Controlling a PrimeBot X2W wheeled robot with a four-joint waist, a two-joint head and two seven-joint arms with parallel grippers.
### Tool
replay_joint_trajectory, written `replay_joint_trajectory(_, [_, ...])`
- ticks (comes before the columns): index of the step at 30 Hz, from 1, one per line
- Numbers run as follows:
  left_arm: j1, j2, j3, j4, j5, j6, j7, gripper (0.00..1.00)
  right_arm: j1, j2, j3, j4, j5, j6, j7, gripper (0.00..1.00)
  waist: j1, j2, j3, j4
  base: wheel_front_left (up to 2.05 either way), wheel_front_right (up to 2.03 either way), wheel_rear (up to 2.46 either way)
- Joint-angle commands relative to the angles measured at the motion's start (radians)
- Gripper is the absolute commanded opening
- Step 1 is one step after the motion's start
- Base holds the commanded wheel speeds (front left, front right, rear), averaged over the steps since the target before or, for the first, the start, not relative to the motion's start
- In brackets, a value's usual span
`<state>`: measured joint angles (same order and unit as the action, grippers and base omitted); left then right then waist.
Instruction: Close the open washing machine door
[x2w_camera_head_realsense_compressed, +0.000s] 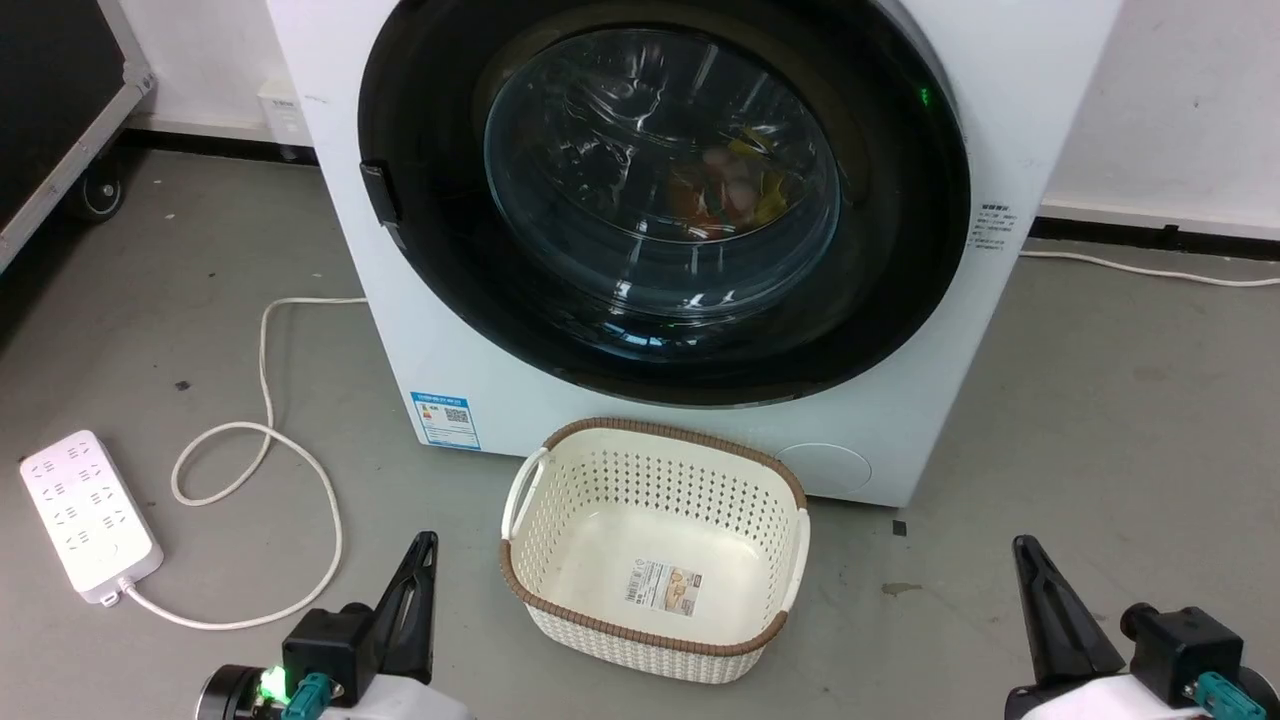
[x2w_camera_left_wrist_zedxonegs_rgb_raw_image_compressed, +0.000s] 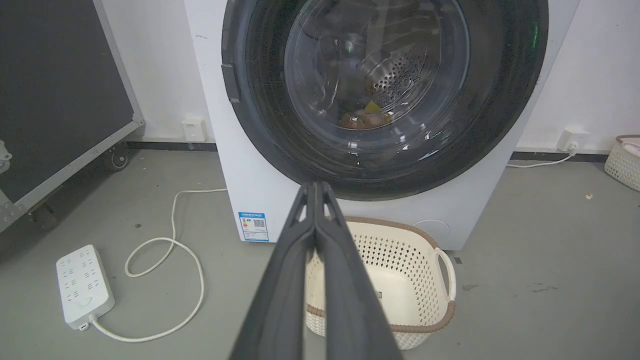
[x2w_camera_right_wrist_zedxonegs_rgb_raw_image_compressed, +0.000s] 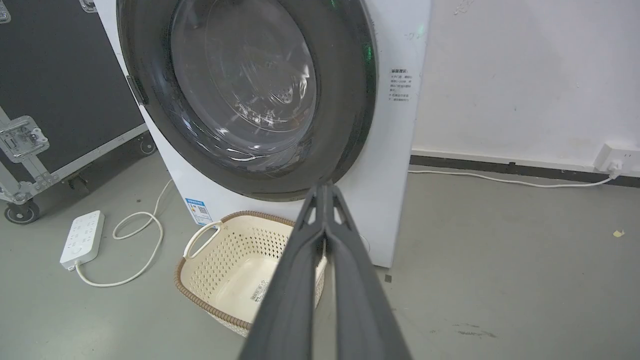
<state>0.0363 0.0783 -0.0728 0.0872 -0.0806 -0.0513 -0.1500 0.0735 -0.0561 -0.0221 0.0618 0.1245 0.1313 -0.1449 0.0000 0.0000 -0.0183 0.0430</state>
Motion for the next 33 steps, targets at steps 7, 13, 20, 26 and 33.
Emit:
replay_joint_trajectory(7, [-0.016,-0.005,0.012,-0.015,0.016,0.012,0.020,0.00,-0.024,0.003,0.004,-0.013,-0.021,0.000,0.018,0.00,0.0000,0.0000,0.002,-0.005,0.00,0.00,0.00])
replay_joint_trajectory(13, [-0.018,-0.007,0.018,-0.022,0.022,0.015,0.032,0.00,-0.028,0.003,0.006,-0.018,-0.031,0.000,0.030,0.00,0.0000,0.0000,0.004,-0.008,0.00,0.00,0.00])
replay_joint_trajectory(20, [-0.020,-0.010,0.025,-0.030,0.029,0.020,0.046,0.00,-0.034,0.003,0.008,-0.023,-0.042,0.000,0.044,0.00,0.0000,0.0000,0.005,-0.013,0.00,0.00,0.00])
replay_joint_trajectory(26, [-0.022,-0.012,0.030,-0.036,0.035,0.023,0.059,0.00,-0.038,0.004,0.009,-0.028,-0.052,0.000,0.056,0.00,0.0000,0.0000,0.007,-0.016,0.00,0.00,0.00])
replay_joint_trajectory(33, [-0.024,-0.014,0.037,-0.044,0.043,0.028,0.073,0.00,-0.044,0.004,0.011,-0.033,-0.063,0.000,0.070,0.00,0.0000,0.0000,0.009,-0.020,0.00,0.00,0.00])
